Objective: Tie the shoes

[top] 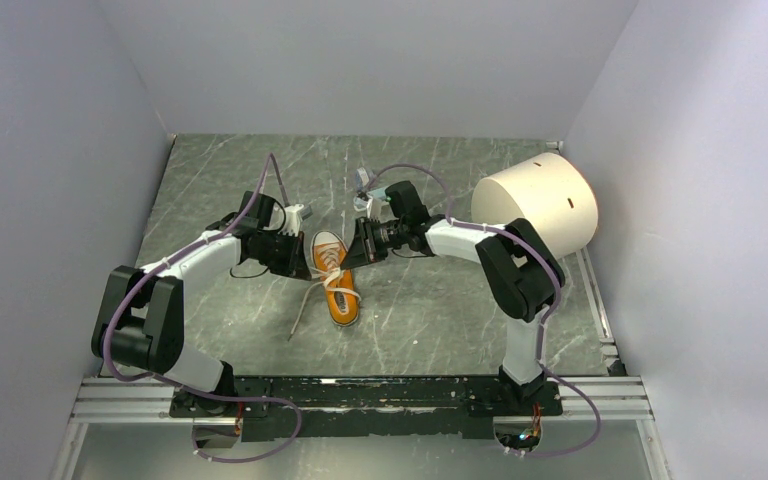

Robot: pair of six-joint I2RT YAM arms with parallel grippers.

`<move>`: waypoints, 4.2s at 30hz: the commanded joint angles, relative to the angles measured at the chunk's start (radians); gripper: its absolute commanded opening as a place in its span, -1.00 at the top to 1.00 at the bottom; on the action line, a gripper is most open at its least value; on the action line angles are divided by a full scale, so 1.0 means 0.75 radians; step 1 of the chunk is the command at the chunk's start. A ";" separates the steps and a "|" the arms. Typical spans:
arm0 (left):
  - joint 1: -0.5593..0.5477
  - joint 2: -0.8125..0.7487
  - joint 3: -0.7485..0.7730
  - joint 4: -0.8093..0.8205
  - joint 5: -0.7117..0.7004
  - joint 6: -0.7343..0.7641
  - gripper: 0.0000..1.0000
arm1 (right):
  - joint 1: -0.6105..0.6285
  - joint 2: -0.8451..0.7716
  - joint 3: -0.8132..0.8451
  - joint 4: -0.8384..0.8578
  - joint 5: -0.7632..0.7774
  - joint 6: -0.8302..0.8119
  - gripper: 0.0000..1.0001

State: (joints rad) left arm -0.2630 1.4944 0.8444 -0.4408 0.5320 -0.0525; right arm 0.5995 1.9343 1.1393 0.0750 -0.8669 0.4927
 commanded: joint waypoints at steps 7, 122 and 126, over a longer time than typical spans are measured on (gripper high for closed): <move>0.028 -0.006 0.061 -0.110 -0.085 -0.095 0.91 | -0.001 -0.034 0.011 0.023 0.149 -0.036 1.00; -0.120 0.032 0.134 -0.286 0.036 -0.046 0.27 | 0.021 -0.355 -0.177 -0.226 0.229 -0.252 -0.07; -0.120 0.045 0.145 -0.289 0.001 -0.062 0.34 | 0.020 -0.365 -0.200 -0.221 0.231 -0.243 -0.05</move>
State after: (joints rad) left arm -0.3450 1.5188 0.9138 -0.6682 0.5747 -0.0940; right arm 0.6128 1.6974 1.0092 -0.1131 -0.6945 0.3008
